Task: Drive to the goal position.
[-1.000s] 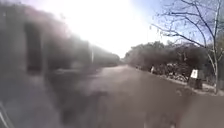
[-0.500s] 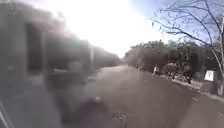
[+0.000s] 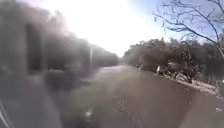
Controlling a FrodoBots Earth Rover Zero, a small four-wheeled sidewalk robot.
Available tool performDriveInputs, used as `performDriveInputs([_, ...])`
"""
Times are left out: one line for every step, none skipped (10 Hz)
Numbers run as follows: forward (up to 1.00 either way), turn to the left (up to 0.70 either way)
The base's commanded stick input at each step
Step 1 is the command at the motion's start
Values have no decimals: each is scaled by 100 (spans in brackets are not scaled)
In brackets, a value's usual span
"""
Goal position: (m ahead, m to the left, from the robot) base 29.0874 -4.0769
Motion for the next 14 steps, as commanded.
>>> performDriveInputs([100,19])
performDriveInputs([100,7])
performDriveInputs([100,0])
performDriveInputs([100,0])
performDriveInputs([100,-1])
performDriveInputs([100,-12])
performDriveInputs([100,-23])
performDriveInputs([100,-27])
performDriveInputs([100,-27])
performDriveInputs([100,-27])
performDriveInputs([100,-27])
performDriveInputs([100,-27])
performDriveInputs([100,0])
performDriveInputs([100,0])
